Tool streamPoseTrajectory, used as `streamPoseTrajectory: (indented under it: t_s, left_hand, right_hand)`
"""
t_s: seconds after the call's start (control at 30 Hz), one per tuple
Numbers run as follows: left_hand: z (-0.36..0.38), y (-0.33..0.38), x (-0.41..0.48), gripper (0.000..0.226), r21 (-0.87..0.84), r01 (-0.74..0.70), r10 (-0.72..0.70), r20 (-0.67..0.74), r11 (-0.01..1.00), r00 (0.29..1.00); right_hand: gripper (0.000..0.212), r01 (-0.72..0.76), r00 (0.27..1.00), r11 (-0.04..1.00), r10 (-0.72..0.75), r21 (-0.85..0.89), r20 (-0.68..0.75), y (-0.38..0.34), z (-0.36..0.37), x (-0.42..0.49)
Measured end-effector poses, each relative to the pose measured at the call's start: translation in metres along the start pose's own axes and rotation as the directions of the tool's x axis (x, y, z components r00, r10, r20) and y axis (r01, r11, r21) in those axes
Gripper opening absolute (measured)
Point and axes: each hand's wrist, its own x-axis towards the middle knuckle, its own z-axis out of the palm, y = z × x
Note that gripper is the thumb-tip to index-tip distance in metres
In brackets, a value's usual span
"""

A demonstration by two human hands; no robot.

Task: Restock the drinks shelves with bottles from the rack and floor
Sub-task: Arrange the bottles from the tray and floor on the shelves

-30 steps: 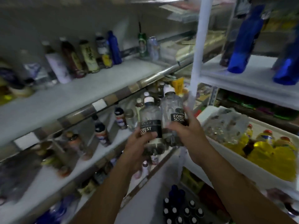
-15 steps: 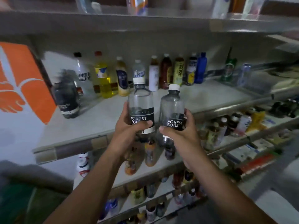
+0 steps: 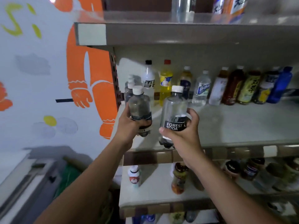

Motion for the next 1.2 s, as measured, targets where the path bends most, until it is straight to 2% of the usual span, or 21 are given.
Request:
streamPoseTrajectory:
  t_s: [0.1,0.27,0.37,0.47,0.57,0.63,0.73,0.77,0.83,0.9,1.07,1.2]
  left_hand:
    - [-0.019,-0.006,0.013,0.075,0.057,0.041,-0.04,-0.021,0.998,0.999]
    - [-0.031,-0.015,0.027,0.075,-0.017,0.073,-0.073,-0.033,0.997,0.997]
    - [-0.032,-0.008,0.032,0.062,-0.17,0.164,-0.167,0.001,0.972,0.986]
    - [-0.039,-0.007,0.033,0.058,-0.362,0.21,-0.195,0.077,0.908,0.978]
    - [-0.042,-0.008,0.028,0.041,-0.43,0.242,-0.207,0.127,0.87,0.97]
    - [-0.039,-0.01,0.026,0.044,-0.4,0.285,-0.254,0.129,0.871,0.958]
    - [-0.034,-0.012,0.026,0.056,-0.36,0.367,-0.359,0.09,0.858,0.929]
    - [-0.034,-0.013,0.026,0.055,-0.357,0.38,-0.373,0.092,0.853,0.923]
    - [-0.034,-0.015,0.027,0.053,-0.356,0.394,-0.386,0.096,0.848,0.918]
    - [-0.036,-0.016,0.028,0.049,-0.356,0.391,-0.389,0.082,0.849,0.918]
    - [-0.037,-0.017,0.026,0.043,-0.337,0.377,-0.39,0.031,0.862,0.92]
    - [-0.034,-0.015,0.023,0.037,-0.367,0.344,-0.37,-0.001,0.864,0.929]
  right_hand:
    - [0.086,0.003,0.998,1.0,-0.003,-0.002,0.057,0.007,0.03,0.01]
    - [0.09,-0.017,0.993,1.0,0.015,0.014,0.116,0.021,0.065,0.016]
    - [0.098,-0.029,0.988,1.0,0.03,-0.006,0.148,0.027,0.08,0.017]
    - [0.102,-0.026,0.979,0.999,0.034,-0.038,0.202,0.03,0.091,0.017]
    - [0.085,-0.064,0.967,0.998,0.067,-0.021,0.246,0.028,0.1,0.017]
    - [0.073,-0.114,0.96,0.993,0.106,0.015,0.258,0.023,0.107,0.019]
    - [0.107,-0.292,0.932,0.948,0.253,0.125,0.258,0.02,0.113,0.029]
    - [0.111,-0.354,0.921,0.919,0.31,0.175,0.237,0.021,0.114,0.033]
    - [0.102,-0.456,0.889,0.86,0.424,0.231,0.176,0.024,0.118,0.04]
    - [0.091,-0.518,0.855,0.828,0.499,0.214,0.14,0.029,0.123,0.042]
    - [0.096,-0.539,0.842,0.814,0.516,0.217,0.157,0.036,0.126,0.04]
    - [0.087,-0.539,0.841,0.819,0.508,0.199,0.186,0.036,0.123,0.041]
